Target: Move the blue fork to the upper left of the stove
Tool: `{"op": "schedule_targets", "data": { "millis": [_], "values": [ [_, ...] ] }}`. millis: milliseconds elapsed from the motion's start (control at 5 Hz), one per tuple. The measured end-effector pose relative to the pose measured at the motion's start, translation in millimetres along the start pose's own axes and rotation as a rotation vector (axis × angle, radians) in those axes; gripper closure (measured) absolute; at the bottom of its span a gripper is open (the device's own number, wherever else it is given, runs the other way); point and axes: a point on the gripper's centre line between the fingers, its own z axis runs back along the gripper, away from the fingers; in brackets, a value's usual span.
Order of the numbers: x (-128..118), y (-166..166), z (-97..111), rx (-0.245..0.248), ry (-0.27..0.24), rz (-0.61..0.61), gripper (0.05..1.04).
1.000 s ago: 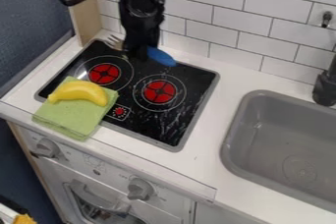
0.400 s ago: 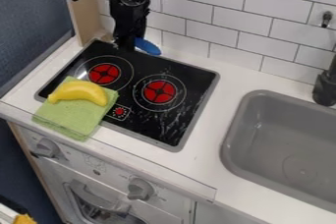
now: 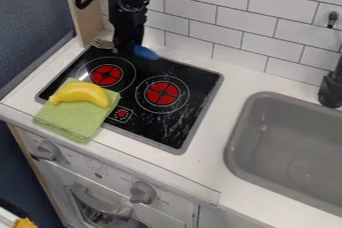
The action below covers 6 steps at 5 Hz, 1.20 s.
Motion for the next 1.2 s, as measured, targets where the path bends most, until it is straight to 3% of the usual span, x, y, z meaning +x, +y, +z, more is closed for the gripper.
{"op": "schedule_targets", "data": {
  "millis": [400,600,800,1000,1200],
  "values": [
    [7.8,5.3,-13.3,0.024,0.020,0.019,0.633],
    [7.2,2.5,-9.5,0.025,0.040,0.014,0.328],
    [7.4,3.4,-9.7,0.028,0.047,0.001,0.086],
    [4.7,7.9,-14.8,0.029,0.052,0.000,0.078],
    [6.3,6.7,-5.6,0.003,0.049,-0.017,0.083]
  ]
}}
